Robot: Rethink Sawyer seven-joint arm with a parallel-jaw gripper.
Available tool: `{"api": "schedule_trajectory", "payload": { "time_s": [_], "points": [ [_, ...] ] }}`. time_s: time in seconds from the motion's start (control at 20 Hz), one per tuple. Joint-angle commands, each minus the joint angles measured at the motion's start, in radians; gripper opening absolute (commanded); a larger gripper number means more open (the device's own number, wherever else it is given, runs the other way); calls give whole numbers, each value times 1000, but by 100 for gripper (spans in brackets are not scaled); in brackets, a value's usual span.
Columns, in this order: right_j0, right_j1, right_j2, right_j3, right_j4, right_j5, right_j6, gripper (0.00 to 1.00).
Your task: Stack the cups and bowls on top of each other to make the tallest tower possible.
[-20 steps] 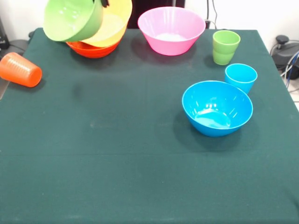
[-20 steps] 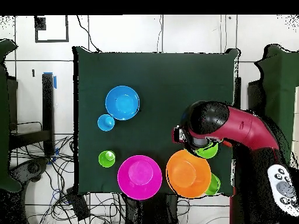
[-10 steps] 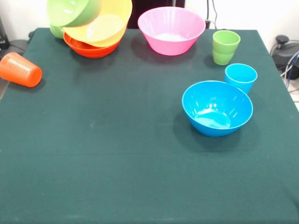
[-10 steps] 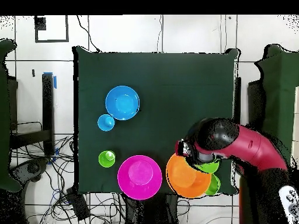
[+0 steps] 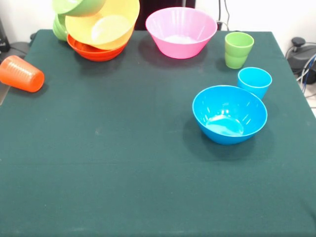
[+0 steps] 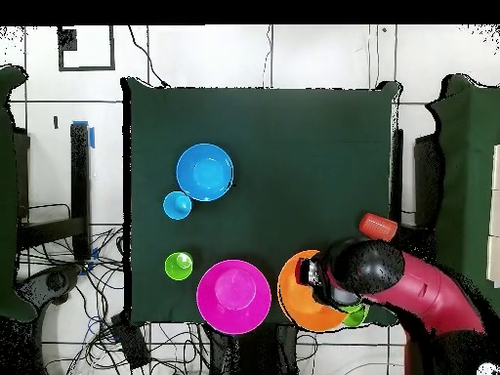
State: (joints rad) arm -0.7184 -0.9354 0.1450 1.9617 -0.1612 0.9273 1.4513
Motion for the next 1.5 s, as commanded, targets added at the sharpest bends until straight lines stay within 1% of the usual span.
{"api": "schedule_trajectory", "payload": {
  "time_s": [0.05,0.15,0.25,0.45,0.55,0.7,1.15,1.5],
  "points": [
    [13,-24,97,98,1,-63,-51,0],
    [19,-25,92,97,-11,-71,-41,0],
    [19,-29,92,109,-3,-77,-33,0],
    [4,-55,100,183,24,-140,-35,0],
    [-16,-62,108,229,38,-186,-42,0],
    [-43,-59,119,274,44,-245,-46,0],
    [-90,-39,156,345,24,-346,-13,0],
    [-101,-30,167,367,2,-389,11,0]
  ]
}}
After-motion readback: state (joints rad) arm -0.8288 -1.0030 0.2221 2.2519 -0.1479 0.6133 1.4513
